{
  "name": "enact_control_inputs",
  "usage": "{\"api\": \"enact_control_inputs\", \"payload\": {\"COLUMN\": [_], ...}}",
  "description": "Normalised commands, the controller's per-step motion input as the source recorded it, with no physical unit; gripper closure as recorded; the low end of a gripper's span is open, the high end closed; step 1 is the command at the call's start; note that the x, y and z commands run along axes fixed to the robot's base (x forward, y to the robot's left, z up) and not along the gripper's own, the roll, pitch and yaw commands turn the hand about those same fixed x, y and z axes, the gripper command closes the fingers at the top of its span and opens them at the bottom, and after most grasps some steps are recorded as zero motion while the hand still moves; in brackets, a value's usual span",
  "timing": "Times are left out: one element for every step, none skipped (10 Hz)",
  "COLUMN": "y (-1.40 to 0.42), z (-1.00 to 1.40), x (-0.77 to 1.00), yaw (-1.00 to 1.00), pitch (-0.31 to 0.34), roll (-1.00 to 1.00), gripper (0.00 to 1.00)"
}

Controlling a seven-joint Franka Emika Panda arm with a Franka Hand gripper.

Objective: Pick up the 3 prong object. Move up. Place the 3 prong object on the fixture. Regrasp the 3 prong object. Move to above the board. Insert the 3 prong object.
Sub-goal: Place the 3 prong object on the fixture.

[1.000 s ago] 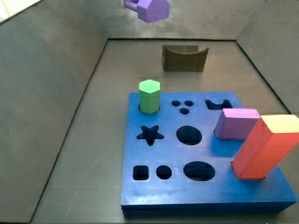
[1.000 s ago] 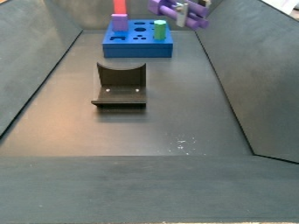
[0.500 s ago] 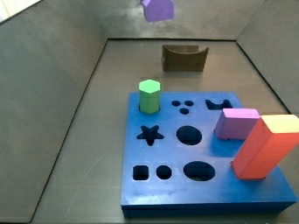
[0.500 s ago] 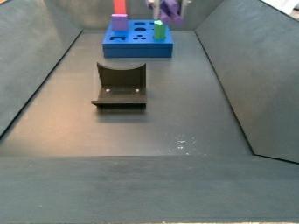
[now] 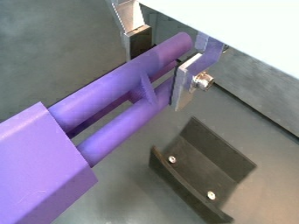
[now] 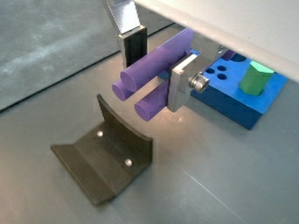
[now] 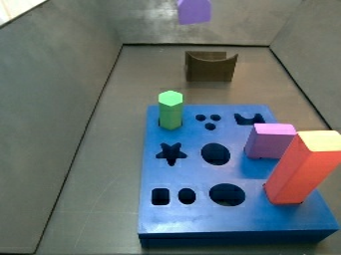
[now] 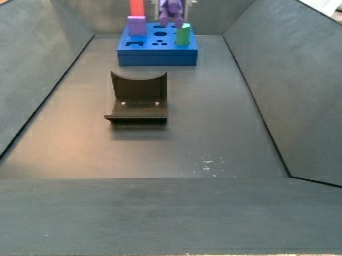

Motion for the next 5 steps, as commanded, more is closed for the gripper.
{"api": "enact_control_inputs", "payload": {"y": [-0.01, 0.00, 1.00, 1.00, 0.82], "z": [0.01, 0.01, -0.15, -0.15, -0.07], "x": [1.00, 1.00, 0.81, 0.75, 0.63], "yaw": [-0.08, -0.06, 0.07, 0.07, 0.03], "pitch": [0.100, 0.120, 0.166, 0.171, 0.176], "roll": [-0.05, -0.05, -1.00, -1.00, -1.00], "gripper": [1.00, 1.00, 1.00, 1.00, 1.00]}}
